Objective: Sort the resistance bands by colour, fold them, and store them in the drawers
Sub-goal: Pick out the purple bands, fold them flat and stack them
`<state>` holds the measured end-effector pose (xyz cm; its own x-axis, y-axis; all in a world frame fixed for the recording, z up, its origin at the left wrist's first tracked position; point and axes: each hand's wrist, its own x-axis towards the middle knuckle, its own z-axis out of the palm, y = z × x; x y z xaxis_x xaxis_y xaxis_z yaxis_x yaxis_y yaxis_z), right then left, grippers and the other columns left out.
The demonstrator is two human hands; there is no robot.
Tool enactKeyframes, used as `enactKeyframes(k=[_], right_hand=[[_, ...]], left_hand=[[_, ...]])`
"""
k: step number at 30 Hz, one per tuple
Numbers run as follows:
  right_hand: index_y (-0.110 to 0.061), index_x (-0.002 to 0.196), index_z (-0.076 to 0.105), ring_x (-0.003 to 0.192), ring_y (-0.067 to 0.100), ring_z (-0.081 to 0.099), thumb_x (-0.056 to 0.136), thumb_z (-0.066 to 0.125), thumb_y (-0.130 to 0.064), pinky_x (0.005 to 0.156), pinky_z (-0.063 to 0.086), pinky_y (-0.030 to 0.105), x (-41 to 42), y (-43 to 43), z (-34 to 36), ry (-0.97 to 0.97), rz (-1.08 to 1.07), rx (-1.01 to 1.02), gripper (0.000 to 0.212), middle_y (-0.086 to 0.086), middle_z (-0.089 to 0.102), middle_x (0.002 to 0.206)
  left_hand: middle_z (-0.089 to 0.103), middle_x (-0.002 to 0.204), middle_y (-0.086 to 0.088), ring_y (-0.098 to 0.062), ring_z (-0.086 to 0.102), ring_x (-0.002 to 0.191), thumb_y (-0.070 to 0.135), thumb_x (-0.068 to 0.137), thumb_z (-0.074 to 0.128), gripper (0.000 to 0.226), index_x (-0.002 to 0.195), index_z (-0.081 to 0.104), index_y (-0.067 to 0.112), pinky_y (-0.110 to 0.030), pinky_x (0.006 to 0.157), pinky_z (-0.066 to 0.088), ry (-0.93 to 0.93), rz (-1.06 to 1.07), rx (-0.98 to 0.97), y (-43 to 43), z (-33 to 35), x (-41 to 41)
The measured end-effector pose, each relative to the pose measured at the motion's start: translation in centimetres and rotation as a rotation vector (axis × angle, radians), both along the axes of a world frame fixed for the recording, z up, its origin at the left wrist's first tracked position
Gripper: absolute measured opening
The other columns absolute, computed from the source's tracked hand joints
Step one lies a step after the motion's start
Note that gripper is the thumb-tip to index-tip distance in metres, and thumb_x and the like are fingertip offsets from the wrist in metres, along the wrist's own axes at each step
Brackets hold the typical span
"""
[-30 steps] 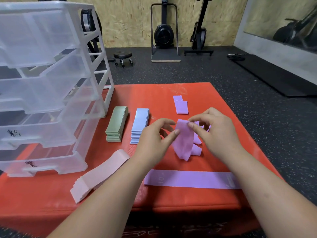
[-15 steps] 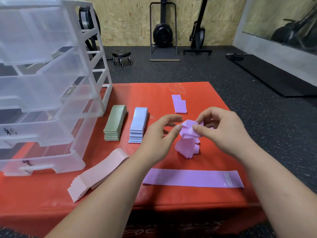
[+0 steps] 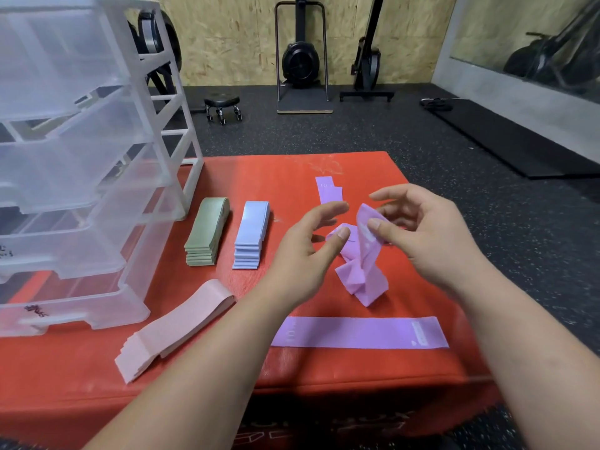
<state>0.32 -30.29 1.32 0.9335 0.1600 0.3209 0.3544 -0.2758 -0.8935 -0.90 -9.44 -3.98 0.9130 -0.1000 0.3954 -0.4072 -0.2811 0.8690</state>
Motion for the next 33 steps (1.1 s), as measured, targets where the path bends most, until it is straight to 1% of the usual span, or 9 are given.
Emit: enactKeyframes(k=[4, 8, 10, 15, 20, 24, 27, 31, 33], right_hand=[[-0.015, 0.118, 0.072, 0.094, 0.025, 0.076, 0.089, 0.078, 0.0, 0.087, 0.062, 0.036, -0.4, 0.3, 0.1, 0.016, 0.07, 0.043, 0.033, 0.009, 0.077, 0.101], [-0.012, 0.115, 0.074, 0.088, 0.015, 0.072, 0.089, 0.077, 0.002, 0.079, 0.058, 0.026, -0.5, -0.1, 0.6, -0.014, 0.04, 0.233, 0.029, 0.011, 0.076, 0.102], [-0.012, 0.115, 0.074, 0.087, 0.015, 0.07, 0.09, 0.076, 0.001, 0.082, 0.06, 0.03, -0.3, -0.9, 0.7, -0.023, -0.027, 0.303, 0.028, 0.012, 0.075, 0.104], [-0.014, 0.113, 0.074, 0.09, 0.021, 0.073, 0.091, 0.076, -0.002, 0.09, 0.062, 0.044, 0.5, -3.5, -0.6, 0.021, -0.213, 0.325, 0.025, 0.017, 0.076, 0.108], [-0.013, 0.111, 0.073, 0.085, 0.019, 0.075, 0.091, 0.076, -0.001, 0.082, 0.064, 0.036, 0.5, -6.0, -2.5, 0.161, -0.314, 0.356, 0.024, 0.015, 0.078, 0.099], [-0.012, 0.113, 0.073, 0.08, 0.015, 0.073, 0.09, 0.076, 0.0, 0.075, 0.062, 0.025, 0.2, -7.7, -3.2, 0.231, -0.334, 0.469, 0.026, 0.007, 0.077, 0.092], [-0.009, 0.115, 0.071, 0.076, 0.014, 0.071, 0.09, 0.075, 0.003, 0.07, 0.061, 0.021, 0.1, -8.8, -4.0, 0.273, -0.362, 0.47, 0.027, 0.008, 0.076, 0.091], [-0.007, 0.114, 0.071, 0.074, 0.014, 0.072, 0.089, 0.073, 0.007, 0.065, 0.061, 0.021, -0.3, -9.4, -5.5, 0.379, -0.347, 0.405, 0.028, 0.016, 0.074, 0.097], [-0.006, 0.114, 0.07, 0.073, 0.014, 0.072, 0.09, 0.071, 0.009, 0.065, 0.062, 0.021, -0.6, -9.2, -6.0, 0.415, -0.334, 0.378, 0.029, 0.015, 0.072, 0.094]], left_hand=[[0.072, 0.13, 0.01, -0.009, 0.066, 0.124, 0.019, 0.104, 0.068, 0.034, 0.138, 0.063, 0.021, -0.039, 0.108, 0.051, 0.031, -0.079, 0.029, -0.8, 0.0, 0.2], [0.079, 0.108, 0.006, -0.01, 0.073, 0.104, 0.02, 0.098, 0.076, 0.019, 0.117, 0.073, 0.016, -0.045, 0.097, 0.056, 0.143, -0.119, 0.138, -0.3, -0.8, 0.6], [0.08, 0.098, 0.002, -0.016, 0.073, 0.092, 0.029, 0.097, 0.077, 0.013, 0.104, 0.076, 0.018, -0.048, 0.09, 0.056, 0.181, -0.121, 0.225, 0.4, -1.5, 0.8], [0.074, 0.088, -0.004, -0.024, 0.064, 0.079, 0.055, 0.09, 0.077, 0.034, 0.087, 0.071, 0.021, -0.056, 0.084, 0.054, 0.21, -0.1, 0.412, 2.2, -2.3, 1.3], [0.076, 0.09, 0.012, -0.015, 0.07, 0.092, 0.045, 0.081, 0.088, 0.023, 0.089, 0.073, 0.029, -0.043, 0.087, 0.057, 0.206, -0.067, 0.42, 3.7, -1.9, 1.1], [0.075, 0.084, 0.008, -0.017, 0.068, 0.081, 0.047, 0.081, 0.088, 0.024, 0.087, 0.074, 0.028, -0.042, 0.077, 0.057, 0.197, -0.017, 0.439, 5.0, -1.7, 1.0], [0.067, 0.072, 0.004, -0.013, 0.055, 0.066, 0.05, 0.083, 0.085, 0.03, 0.079, 0.071, 0.023, -0.04, 0.065, 0.05, 0.246, -0.022, 0.479, 6.1, -2.1, 0.8], [0.068, 0.076, -0.002, -0.012, 0.055, 0.07, 0.051, 0.083, 0.082, 0.035, 0.085, 0.072, 0.018, -0.04, 0.069, 0.049, 0.339, -0.029, 0.392, 7.0, -2.4, -0.2], [0.072, 0.081, -0.004, -0.013, 0.061, 0.072, 0.035, 0.088, 0.085, 0.022, 0.09, 0.071, 0.017, -0.043, 0.072, 0.054, 0.385, -0.011, 0.289, 7.2, -2.3, -1.0]])
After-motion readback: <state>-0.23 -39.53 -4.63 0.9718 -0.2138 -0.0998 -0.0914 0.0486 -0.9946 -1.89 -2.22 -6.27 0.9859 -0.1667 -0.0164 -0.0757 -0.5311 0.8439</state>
